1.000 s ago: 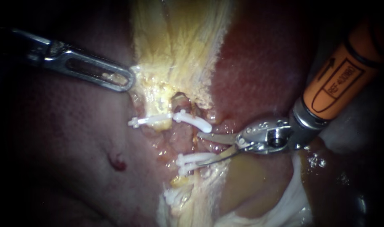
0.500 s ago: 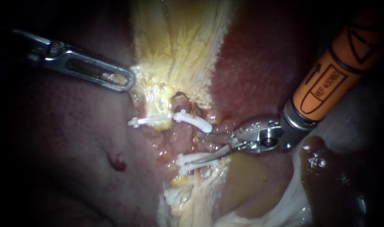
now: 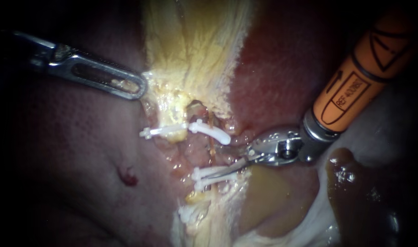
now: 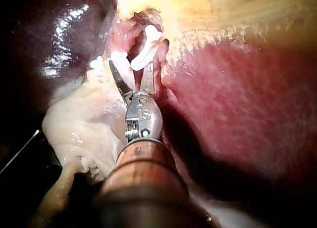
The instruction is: Go to the cutting position right tube
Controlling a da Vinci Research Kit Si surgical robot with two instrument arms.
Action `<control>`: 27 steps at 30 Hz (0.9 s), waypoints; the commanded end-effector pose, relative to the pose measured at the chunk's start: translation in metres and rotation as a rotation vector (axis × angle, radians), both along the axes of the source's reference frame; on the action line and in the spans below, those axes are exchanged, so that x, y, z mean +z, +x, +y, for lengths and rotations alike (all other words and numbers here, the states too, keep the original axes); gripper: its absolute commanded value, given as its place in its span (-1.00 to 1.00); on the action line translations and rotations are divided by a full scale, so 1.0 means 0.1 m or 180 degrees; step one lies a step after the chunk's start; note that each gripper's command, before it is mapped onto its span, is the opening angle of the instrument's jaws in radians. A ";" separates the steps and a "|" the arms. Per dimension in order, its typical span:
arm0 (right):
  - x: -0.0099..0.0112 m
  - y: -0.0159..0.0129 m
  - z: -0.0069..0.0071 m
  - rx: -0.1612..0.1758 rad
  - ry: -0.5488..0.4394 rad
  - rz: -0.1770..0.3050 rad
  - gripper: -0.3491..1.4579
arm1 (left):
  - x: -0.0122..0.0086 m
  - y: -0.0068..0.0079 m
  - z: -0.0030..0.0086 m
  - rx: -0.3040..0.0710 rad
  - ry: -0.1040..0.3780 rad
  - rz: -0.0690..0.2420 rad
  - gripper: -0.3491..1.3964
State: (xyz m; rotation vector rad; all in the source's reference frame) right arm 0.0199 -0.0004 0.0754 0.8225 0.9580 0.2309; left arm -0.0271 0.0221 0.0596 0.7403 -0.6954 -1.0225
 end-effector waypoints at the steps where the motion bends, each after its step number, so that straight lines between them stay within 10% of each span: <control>1: -0.001 0.002 -0.001 -0.0009 0.0009 0.0043 0.90 | 0.000 0.000 0.000 0.0000 0.0000 0.0000 -1.00; 14: 0.000 0.017 0.002 -0.0169 -0.0424 0.0527 0.78 | 0.004 -0.001 0.002 -0.0002 -0.0002 0.0002 -1.00; 27: -0.004 0.042 0.006 -0.0001 -0.0420 0.0811 0.71 | 0.005 -0.004 0.001 -0.0007 -0.0004 0.0006 -1.00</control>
